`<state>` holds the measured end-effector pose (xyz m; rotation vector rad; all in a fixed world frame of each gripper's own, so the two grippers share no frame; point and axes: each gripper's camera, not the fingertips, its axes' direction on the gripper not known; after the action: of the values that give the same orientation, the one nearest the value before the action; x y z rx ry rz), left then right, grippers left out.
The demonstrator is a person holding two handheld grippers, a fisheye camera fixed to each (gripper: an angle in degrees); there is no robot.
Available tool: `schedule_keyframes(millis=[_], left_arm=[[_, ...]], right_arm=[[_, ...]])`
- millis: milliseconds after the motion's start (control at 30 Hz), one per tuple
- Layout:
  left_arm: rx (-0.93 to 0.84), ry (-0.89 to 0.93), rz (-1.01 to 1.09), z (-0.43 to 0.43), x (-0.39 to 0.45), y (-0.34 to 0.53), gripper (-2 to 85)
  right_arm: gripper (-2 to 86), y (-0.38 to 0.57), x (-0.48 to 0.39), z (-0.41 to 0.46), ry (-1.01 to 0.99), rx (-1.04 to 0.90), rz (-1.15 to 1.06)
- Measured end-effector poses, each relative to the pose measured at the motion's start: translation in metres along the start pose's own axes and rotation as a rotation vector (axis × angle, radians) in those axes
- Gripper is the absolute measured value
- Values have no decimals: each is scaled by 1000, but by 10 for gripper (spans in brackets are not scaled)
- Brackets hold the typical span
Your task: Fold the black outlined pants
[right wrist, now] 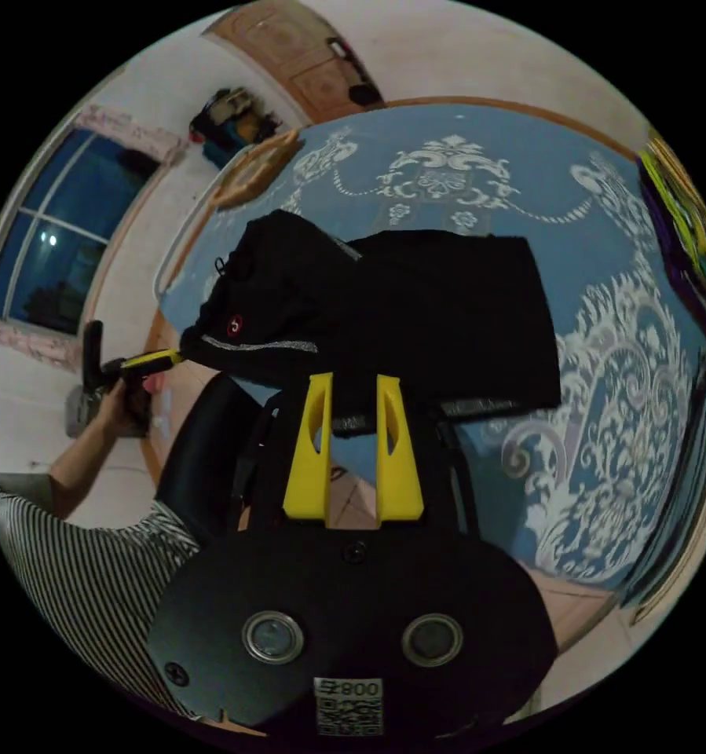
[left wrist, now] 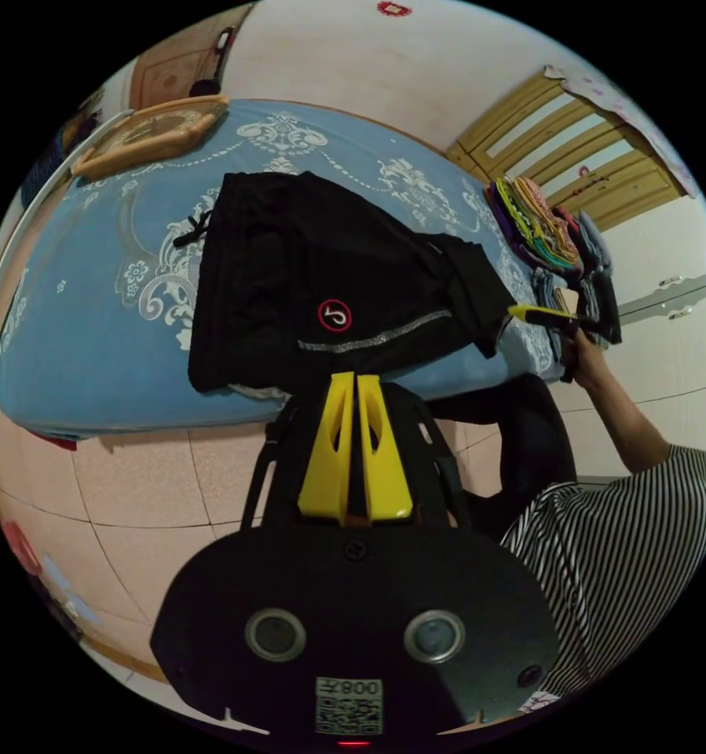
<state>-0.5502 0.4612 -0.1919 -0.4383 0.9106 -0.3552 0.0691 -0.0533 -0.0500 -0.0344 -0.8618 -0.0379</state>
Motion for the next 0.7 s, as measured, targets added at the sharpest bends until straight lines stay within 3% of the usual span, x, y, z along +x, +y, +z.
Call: schedule_keyframes(millis=[200, 333, 500, 700], left_arm=[[69, 36, -72, -16, -19, 5, 11], [78, 44, -106, -18, -28, -3, 9], [149, -20, -138, -32, -33, -15, 8], [154, -20, -197, -33, -46, -26, 7]], right_arm=[[100, -56, 9, 61, 167, -154, -93], [59, -70, 17, 78, 366, -149, -152], [29, -93, 50, 69, 262, -172, -142], [17, -113, 110, 4, 135, -68, -100]])
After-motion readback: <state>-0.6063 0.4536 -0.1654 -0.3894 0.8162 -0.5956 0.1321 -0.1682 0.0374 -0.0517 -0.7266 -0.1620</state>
